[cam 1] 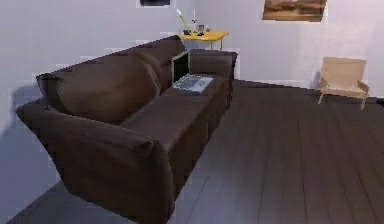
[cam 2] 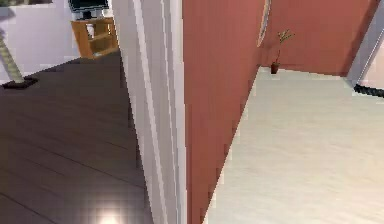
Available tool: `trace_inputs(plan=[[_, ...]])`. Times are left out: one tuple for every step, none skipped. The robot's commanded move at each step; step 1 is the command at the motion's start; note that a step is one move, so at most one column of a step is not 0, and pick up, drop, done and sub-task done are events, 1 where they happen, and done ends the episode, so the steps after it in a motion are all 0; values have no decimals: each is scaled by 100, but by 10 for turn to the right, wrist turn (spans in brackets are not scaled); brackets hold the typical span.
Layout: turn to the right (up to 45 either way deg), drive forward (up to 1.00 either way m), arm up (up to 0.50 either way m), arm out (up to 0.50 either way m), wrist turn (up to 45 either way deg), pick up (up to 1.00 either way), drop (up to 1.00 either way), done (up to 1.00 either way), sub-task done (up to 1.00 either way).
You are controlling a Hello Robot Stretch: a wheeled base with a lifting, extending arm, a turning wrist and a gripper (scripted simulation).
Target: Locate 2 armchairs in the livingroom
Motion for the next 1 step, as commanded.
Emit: trace_inputs(plan=[[0,50,0,0,0,0,0,0,0]])
